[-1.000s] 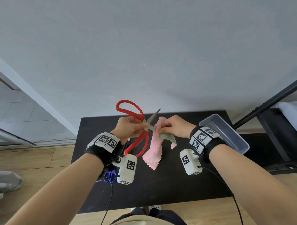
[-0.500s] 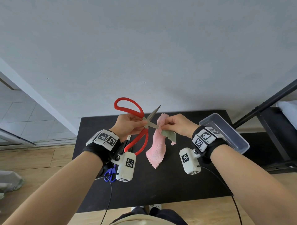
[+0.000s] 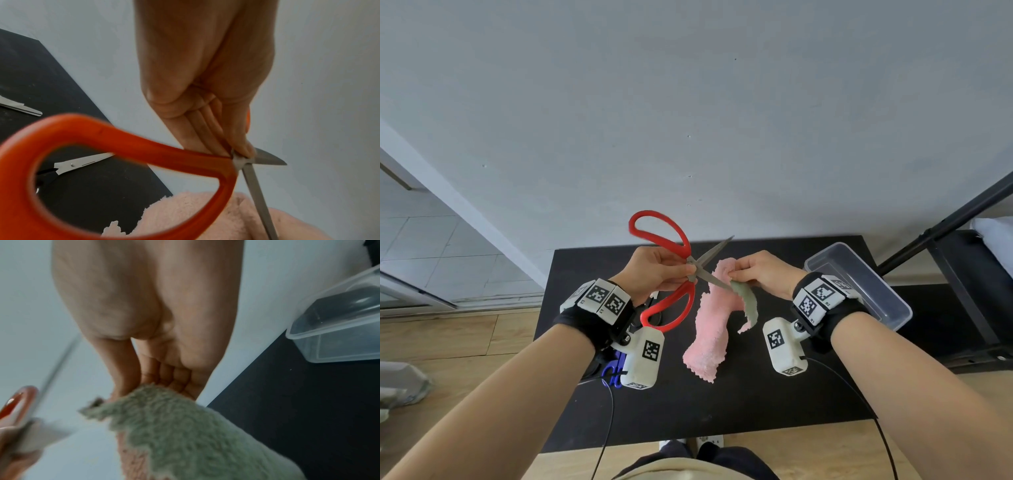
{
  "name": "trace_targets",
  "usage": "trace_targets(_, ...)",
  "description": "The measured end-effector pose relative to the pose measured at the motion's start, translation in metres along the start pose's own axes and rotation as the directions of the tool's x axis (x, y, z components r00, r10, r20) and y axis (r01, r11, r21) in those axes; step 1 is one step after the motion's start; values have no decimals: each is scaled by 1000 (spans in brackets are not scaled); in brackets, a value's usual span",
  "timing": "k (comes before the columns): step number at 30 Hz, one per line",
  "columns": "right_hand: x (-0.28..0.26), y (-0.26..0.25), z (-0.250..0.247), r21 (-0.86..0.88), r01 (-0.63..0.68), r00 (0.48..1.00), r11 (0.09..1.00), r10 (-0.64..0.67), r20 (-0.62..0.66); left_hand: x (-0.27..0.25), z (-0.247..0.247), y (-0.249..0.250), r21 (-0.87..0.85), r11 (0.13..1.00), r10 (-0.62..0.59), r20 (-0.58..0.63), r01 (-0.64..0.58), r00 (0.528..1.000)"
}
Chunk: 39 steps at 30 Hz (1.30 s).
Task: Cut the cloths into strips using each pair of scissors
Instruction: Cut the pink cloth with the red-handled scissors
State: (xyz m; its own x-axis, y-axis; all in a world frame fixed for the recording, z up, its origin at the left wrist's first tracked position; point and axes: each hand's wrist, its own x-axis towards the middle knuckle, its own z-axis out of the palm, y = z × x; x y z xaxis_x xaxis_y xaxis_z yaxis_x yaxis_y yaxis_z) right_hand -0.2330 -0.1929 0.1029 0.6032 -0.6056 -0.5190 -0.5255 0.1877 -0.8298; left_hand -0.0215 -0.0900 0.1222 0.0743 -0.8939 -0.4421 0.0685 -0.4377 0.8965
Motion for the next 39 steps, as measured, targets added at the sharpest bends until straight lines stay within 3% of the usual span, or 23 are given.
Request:
trace_targets(4, -5, 5, -12, -122, 7, 998, 993, -15, -64, -1, -7, -1, -7, 1000, -20, -40, 19, 999)
trace_targets(8, -7, -4, -18, -103, 91, 990, 991, -102, -101, 0, -9, 2, -28, 998, -50, -88, 47, 995)
trace_targets(10, -3, -9, -22, -108, 117, 975, 987, -135, -178, 1, -8, 6, -15, 999, -52, -91, 51, 995)
trace_targets(16, 7, -33, -40, -265, 221, 857, 939, -316, -406, 4, -8, 15, 196, 975, -93, -42, 100, 995)
trace_targets(18, 5, -46, -40, -294, 246, 881, 923, -340, -329, 5, -6, 15, 291, 951, -100, -24, 103, 995)
trace_targets(22, 3, -64, -26, -505, 247, 954, 827, -298, -22, 8, -1, 17, 338, 933, -126, -16, 124, 992)
trace_targets(25, 6, -63, -11, -557, 234, 970, 797, -231, 78, 9, 2, 20, 379, 919, -117, -7, 111, 993)
trace_targets(39, 2, -53, 15, -470, 156, 986, 869, -106, 130, 13, 2, 17, 420, 907, -25, -13, 28, 1000)
